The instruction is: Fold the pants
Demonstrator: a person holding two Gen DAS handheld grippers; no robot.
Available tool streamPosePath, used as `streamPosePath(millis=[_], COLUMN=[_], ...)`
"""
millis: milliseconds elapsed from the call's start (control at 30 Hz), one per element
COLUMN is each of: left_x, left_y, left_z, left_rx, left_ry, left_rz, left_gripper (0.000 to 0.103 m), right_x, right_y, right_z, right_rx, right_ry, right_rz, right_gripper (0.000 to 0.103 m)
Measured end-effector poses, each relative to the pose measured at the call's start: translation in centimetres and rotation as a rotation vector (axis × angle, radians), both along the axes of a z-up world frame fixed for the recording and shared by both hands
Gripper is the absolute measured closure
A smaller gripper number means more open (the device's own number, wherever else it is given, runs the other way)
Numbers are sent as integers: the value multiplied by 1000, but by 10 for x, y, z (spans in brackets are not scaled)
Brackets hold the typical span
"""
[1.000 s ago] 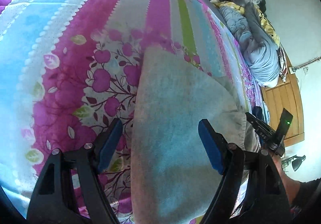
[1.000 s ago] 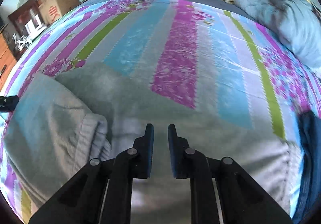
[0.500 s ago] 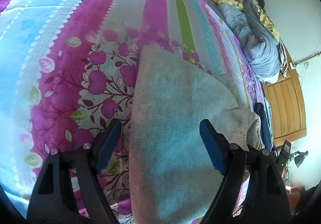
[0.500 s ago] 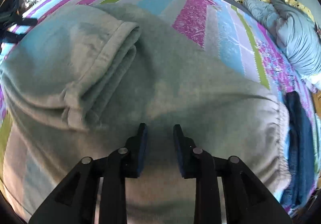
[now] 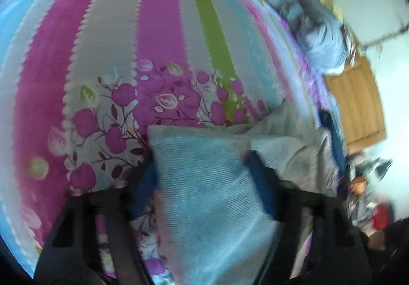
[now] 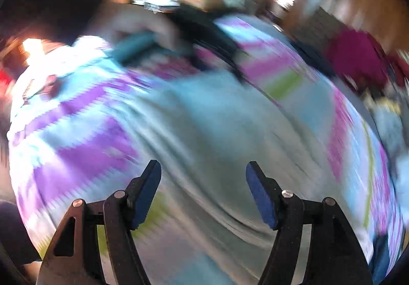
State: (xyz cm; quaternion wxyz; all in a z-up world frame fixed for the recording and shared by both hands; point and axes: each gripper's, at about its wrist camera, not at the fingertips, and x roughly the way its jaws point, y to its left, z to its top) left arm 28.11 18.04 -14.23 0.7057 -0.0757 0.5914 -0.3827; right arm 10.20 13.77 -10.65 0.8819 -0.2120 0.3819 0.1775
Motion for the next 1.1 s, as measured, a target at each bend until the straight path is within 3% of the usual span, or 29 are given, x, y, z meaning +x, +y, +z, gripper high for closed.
streamPosePath(millis=[133, 200, 300, 433, 567, 700, 800, 900, 967, 1000, 1033, 1100], left_x=[7, 6, 5, 5, 5, 3, 1, -5, -3, 1, 5, 5], left_y=[16, 19, 18, 18, 15, 10, 12, 3, -1, 1, 3, 7], left_z=[-5, -5, -3, -3, -3, -4, -5, -3, -2, -2, -2, 6], left_rx=[-49, -61, -72, -96, -108, -123, -145, -137, -117, -113, -108, -126], left_ry=[28, 28, 22, 22, 16, -12, -61, -116, -112, -90, -76, -78], left_rz=[-5, -16, -20, -25, -40, -48, -39, -84, -101, -84, -72, -71], left_gripper=[54, 54, 54, 54, 52, 50, 43, 32, 33, 48, 71, 83], right_x=[-9, -6, 6, 24, 50, 45, 47, 46, 42, 44, 46, 53], right_y=[82, 106, 125, 127, 112, 128, 125, 133, 136, 134, 131, 118], right_z=[-31, -43, -56, -58, -61, -64, -59, -63, -64, -63, -60, -53], right_rx=[-141, -231, -275, -246, -187, -221, -175, -246, -260, -234, -185, -124], right_ry=[-43, -84, -110, -127, -43, -66, -39, -78, -96, -78, -40, -3], right_rz=[128, 129, 94, 18, -24, 15, -13, -9, -15, -21, -32, -59], right_gripper=[30, 30, 30, 31, 33, 56, 64, 60, 60, 64, 66, 83])
